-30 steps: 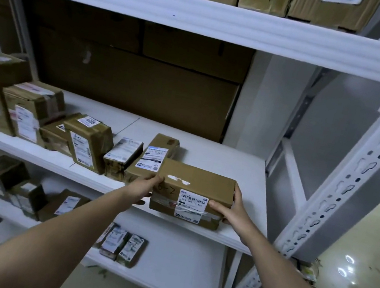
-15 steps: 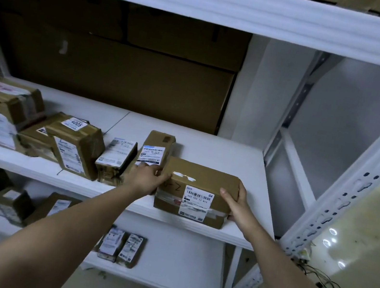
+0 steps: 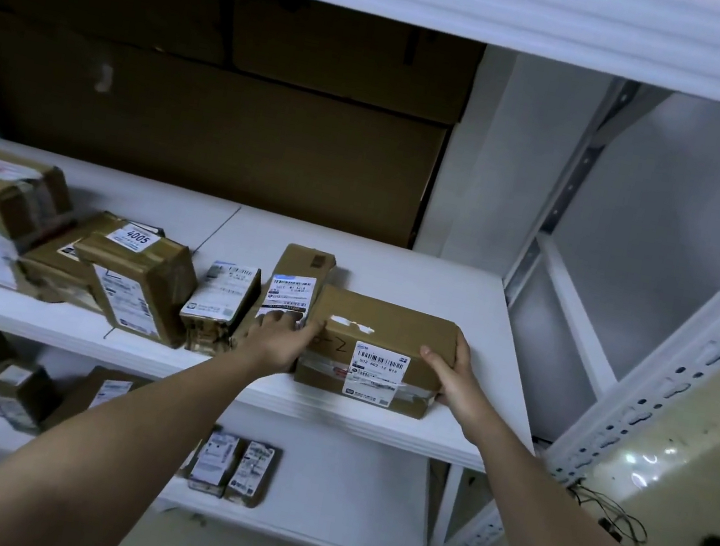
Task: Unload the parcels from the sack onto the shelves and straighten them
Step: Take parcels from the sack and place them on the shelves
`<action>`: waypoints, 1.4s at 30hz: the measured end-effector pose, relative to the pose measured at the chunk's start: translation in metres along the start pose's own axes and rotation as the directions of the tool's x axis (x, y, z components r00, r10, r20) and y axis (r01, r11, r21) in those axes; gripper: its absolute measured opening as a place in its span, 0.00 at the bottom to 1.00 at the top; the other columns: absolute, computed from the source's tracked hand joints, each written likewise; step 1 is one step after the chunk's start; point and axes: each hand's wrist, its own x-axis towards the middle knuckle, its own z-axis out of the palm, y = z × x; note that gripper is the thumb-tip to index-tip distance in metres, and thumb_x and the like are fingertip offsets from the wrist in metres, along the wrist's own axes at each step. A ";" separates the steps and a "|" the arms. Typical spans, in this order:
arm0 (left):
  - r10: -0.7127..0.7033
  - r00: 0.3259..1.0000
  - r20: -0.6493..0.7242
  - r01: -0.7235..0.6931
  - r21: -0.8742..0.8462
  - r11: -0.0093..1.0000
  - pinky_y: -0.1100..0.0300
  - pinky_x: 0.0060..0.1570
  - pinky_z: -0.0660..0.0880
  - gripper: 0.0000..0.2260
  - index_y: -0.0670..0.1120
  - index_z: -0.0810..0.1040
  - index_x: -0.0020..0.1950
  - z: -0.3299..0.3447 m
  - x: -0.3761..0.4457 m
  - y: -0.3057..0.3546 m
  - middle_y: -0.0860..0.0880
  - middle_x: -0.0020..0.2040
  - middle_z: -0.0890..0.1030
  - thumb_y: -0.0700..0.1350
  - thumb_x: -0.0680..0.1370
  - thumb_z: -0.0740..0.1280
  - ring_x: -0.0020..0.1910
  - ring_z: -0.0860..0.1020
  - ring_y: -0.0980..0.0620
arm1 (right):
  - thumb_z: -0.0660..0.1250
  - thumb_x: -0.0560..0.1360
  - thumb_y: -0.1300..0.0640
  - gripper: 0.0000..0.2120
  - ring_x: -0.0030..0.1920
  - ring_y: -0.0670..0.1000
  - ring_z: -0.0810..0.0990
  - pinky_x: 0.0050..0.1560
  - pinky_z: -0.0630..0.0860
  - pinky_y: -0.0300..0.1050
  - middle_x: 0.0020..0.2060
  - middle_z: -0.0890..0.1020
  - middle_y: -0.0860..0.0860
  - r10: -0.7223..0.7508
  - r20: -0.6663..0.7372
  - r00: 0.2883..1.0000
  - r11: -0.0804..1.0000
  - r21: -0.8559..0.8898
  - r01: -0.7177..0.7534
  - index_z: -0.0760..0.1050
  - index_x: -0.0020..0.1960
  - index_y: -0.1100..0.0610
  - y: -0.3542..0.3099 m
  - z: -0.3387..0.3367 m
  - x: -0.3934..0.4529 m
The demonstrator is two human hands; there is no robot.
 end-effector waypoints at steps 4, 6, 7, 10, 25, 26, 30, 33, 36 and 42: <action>0.007 1.000 0.022 -0.007 0.002 1.000 0.46 0.71 0.53 0.30 0.55 0.57 0.77 -0.001 0.002 -0.004 0.43 0.76 0.59 0.67 0.78 0.46 0.75 0.55 0.43 | 0.65 0.78 0.50 0.31 0.56 0.46 0.75 0.57 0.71 0.46 0.57 0.74 0.40 0.037 -0.011 0.999 0.999 -0.004 -0.037 0.53 0.76 0.46 0.004 -0.002 0.003; 0.006 1.000 0.023 -0.004 -0.063 0.998 0.47 0.70 0.54 0.29 0.54 0.58 0.76 -0.002 0.003 -0.005 0.44 0.76 0.60 0.66 0.78 0.47 0.75 0.56 0.43 | 0.65 0.78 0.50 0.30 0.54 0.44 0.75 0.53 0.72 0.45 0.56 0.74 0.41 0.058 -0.021 0.998 0.998 0.015 -0.058 0.55 0.75 0.48 0.008 -0.003 0.004; -0.015 1.000 0.007 0.015 -0.127 0.992 0.47 0.70 0.56 0.30 0.53 0.60 0.76 -0.002 0.002 -0.004 0.44 0.75 0.61 0.67 0.78 0.48 0.74 0.58 0.43 | 0.64 0.79 0.49 0.28 0.53 0.43 0.75 0.50 0.72 0.44 0.57 0.74 0.42 0.070 -0.023 0.997 0.997 0.024 -0.070 0.56 0.75 0.48 0.008 -0.002 0.003; -0.042 0.974 -0.221 -0.011 -0.233 0.973 0.49 0.63 0.65 0.25 0.49 0.69 0.70 -0.001 -0.007 0.000 0.41 0.69 0.68 0.62 0.79 0.54 0.68 0.67 0.40 | 0.61 0.80 0.46 0.24 0.52 0.41 0.75 0.45 0.72 0.40 0.60 0.74 0.44 0.090 -0.038 0.995 0.995 0.053 -0.088 0.59 0.72 0.48 0.008 0.000 -0.001; 0.671 0.728 -0.140 -0.659 0.126 0.741 0.57 0.34 0.65 0.08 0.48 0.75 0.44 0.080 -0.074 0.054 0.48 0.44 0.80 0.48 0.80 0.59 0.42 0.77 0.46 | 0.61 0.79 0.60 0.12 0.42 0.55 0.81 0.50 0.78 0.56 0.35 0.82 0.49 0.009 -0.488 0.873 0.968 -0.214 -0.129 0.76 0.40 0.48 0.095 -0.032 -0.082; 0.680 0.730 -0.069 -0.670 0.122 0.732 0.56 0.35 0.67 0.08 0.48 0.74 0.44 0.093 -0.078 0.061 0.48 0.44 0.80 0.48 0.80 0.59 0.43 0.77 0.45 | 0.61 0.79 0.60 0.12 0.43 0.56 0.81 0.51 0.78 0.57 0.36 0.82 0.49 0.013 -0.476 0.879 0.950 -0.269 -0.160 0.76 0.40 0.49 0.106 -0.041 -0.092; 0.675 0.715 0.182 -0.694 0.077 0.716 0.53 0.42 0.75 0.08 0.47 0.75 0.44 0.140 -0.091 0.086 0.49 0.45 0.81 0.46 0.79 0.58 0.43 0.77 0.47 | 0.62 0.79 0.56 0.09 0.42 0.51 0.81 0.45 0.78 0.48 0.41 0.83 0.49 0.094 -0.452 0.887 0.861 -0.411 -0.301 0.74 0.42 0.46 0.144 -0.077 -0.131; 0.619 0.726 0.300 -0.665 0.075 0.743 0.52 0.46 0.75 0.10 0.46 0.78 0.51 0.182 -0.100 0.107 0.48 0.49 0.81 0.46 0.80 0.58 0.47 0.78 0.47 | 0.62 0.79 0.56 0.05 0.46 0.54 0.81 0.47 0.77 0.48 0.46 0.83 0.53 0.210 -0.439 0.873 0.764 -0.484 -0.427 0.77 0.48 0.51 0.181 -0.114 -0.158; 0.503 0.749 0.430 -0.594 0.101 0.798 0.56 0.50 0.74 0.11 0.47 0.77 0.56 0.227 -0.110 0.132 0.48 0.54 0.81 0.49 0.80 0.58 0.52 0.77 0.47 | 0.62 0.80 0.54 0.10 0.54 0.56 0.79 0.54 0.75 0.47 0.53 0.82 0.54 0.346 -0.372 0.861 0.681 -0.532 -0.503 0.78 0.56 0.58 0.218 -0.151 -0.183; 0.103 0.664 0.740 -0.374 0.210 0.903 0.60 0.60 0.66 0.23 0.41 0.65 0.72 0.350 -0.131 0.184 0.42 0.72 0.68 0.53 0.82 0.57 0.68 0.69 0.45 | 0.58 0.81 0.48 0.20 0.67 0.58 0.70 0.64 0.67 0.47 0.69 0.71 0.56 0.745 0.066 0.664 0.453 -0.781 -0.430 0.70 0.69 0.56 0.306 -0.244 -0.227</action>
